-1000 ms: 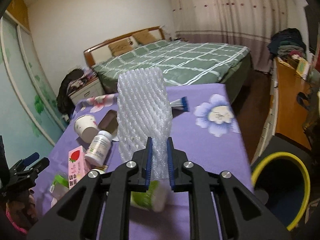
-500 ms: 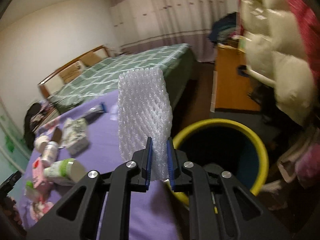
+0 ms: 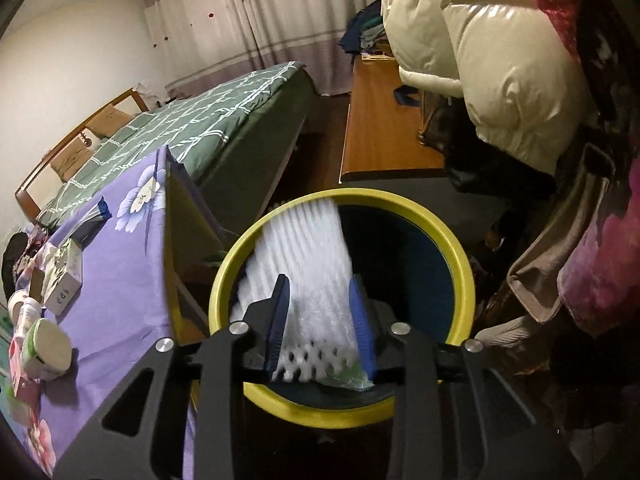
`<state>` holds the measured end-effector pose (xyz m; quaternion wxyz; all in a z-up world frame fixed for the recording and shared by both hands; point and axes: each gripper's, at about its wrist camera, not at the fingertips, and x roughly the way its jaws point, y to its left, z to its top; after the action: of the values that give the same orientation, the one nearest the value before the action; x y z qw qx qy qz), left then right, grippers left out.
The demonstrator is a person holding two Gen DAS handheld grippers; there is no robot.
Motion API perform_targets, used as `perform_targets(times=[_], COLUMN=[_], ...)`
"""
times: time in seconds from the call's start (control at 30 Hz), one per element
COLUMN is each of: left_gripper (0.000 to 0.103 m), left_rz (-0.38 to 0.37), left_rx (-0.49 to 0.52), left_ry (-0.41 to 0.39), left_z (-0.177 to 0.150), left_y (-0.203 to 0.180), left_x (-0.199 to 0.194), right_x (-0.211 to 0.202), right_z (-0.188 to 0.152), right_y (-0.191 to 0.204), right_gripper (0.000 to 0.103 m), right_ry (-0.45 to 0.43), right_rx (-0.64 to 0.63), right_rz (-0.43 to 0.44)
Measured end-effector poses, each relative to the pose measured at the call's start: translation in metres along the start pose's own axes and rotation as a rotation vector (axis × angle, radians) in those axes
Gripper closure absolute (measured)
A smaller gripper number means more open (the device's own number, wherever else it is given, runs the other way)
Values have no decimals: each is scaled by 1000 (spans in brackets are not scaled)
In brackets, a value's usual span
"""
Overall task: Collect trash
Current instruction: 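Carry the foam sleeve over the yellow bin and open the right gripper, then grasp the green-lidded clear jar with the left gripper and lift it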
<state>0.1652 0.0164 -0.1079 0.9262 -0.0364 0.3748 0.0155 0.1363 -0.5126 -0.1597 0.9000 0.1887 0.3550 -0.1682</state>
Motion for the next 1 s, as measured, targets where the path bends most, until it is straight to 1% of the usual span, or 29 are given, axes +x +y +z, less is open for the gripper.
perform_targets(times=[0.2, 0.47, 0.57, 0.63, 0.67, 0.73, 0.77, 0.8, 1.0], left_gripper=[5, 5, 15, 25, 28, 44, 47, 53, 53], left_rz=[-4, 22, 26, 15, 6, -25, -34, -39, -51], left_rx=[4, 32, 43, 45, 45, 50, 56, 59, 72], left_ry=[21, 64, 96, 115, 120, 127, 129, 129, 117], left_z=[-2, -7, -11, -13, -13, -15, -15, -15, -15], left_y=[-2, -4, -4, -5, -5, -6, -8, -9, -13], left_x=[8, 24, 33, 38, 40, 41, 41, 40, 27], right_x=[-2, -2, -2, -2, -2, -2, -2, -3, -7], right_z=[-4, -3, -3, -2, -3, -3, -3, -3, -3], right_y=[6, 13, 14, 14, 14, 13, 13, 13, 8], right_gripper=[73, 73, 73, 73, 73, 73, 73, 73, 73], right_ry=[-1, 5, 5, 6, 8, 10, 10, 9, 2], right_rx=[-11, -17, -17, -16, -16, -15, -14, -13, -5], right_rz=[16, 36, 43, 47, 51, 56, 59, 62, 78])
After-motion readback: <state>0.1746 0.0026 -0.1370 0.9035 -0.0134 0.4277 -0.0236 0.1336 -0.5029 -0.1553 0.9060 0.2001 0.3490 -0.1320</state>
